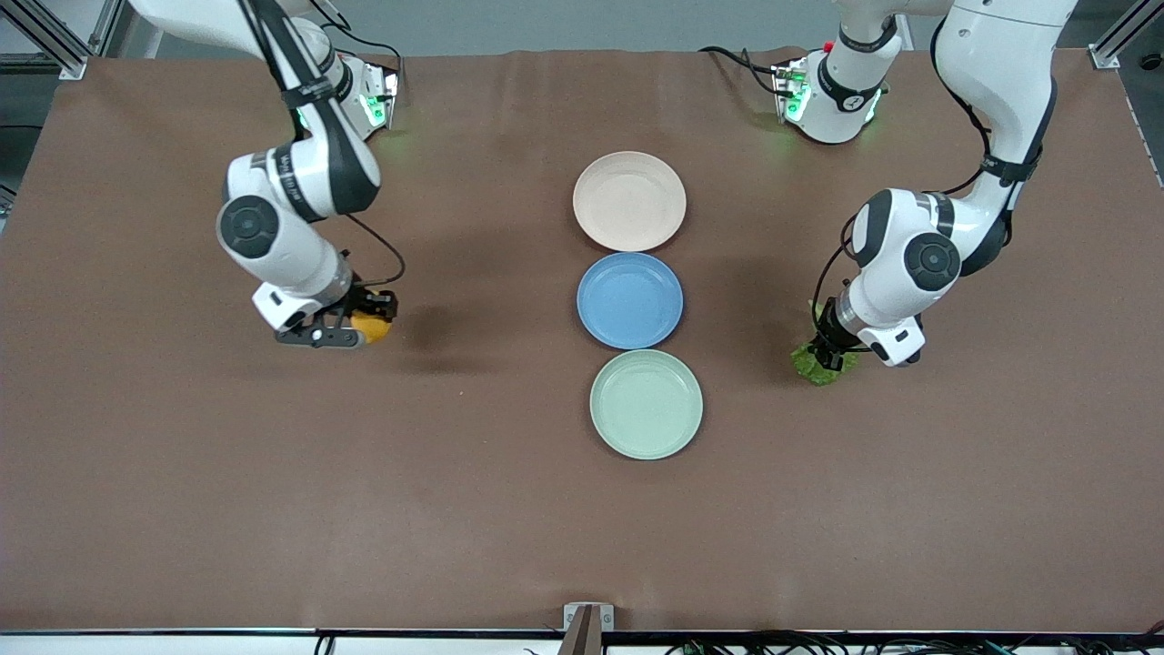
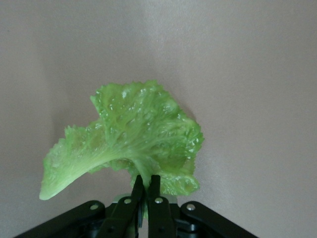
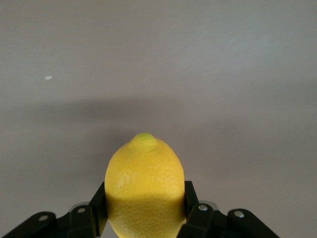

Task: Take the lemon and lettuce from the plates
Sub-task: 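Lift the lettuce and lemon off their plates, carrying each outward, then lower and release the lettuce and lemon onto the table beside the plates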

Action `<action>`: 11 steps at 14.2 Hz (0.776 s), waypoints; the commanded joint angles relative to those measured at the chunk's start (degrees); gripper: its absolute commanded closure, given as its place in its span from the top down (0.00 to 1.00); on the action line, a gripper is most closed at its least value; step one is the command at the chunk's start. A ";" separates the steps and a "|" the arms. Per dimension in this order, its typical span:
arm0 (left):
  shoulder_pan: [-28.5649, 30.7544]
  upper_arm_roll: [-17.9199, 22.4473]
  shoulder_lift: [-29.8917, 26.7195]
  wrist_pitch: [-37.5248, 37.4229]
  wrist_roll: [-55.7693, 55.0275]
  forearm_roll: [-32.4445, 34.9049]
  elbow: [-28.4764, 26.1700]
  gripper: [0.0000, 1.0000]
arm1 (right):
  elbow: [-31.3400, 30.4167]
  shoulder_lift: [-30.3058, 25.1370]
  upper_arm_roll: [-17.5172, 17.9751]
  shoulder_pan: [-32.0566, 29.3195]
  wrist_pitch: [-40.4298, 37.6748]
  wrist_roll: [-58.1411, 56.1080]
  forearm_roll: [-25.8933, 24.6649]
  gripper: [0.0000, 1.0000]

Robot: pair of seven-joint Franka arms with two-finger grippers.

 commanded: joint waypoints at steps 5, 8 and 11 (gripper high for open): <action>0.16 -0.13 -1.63 1.30 2.06 -0.48 -0.50 0.70 | -6.11 1.78 1.37 -10.15 10.18 -15.54 -0.67 0.00; -0.10 -0.13 -4.09 1.30 2.77 -0.40 -0.24 1.00 | -8.14 5.20 1.37 -10.42 16.33 -16.86 -0.76 0.00; -0.02 -0.30 -5.85 1.30 2.60 3.53 0.38 1.00 | -8.49 6.88 1.37 -10.51 17.76 -18.09 -0.67 0.00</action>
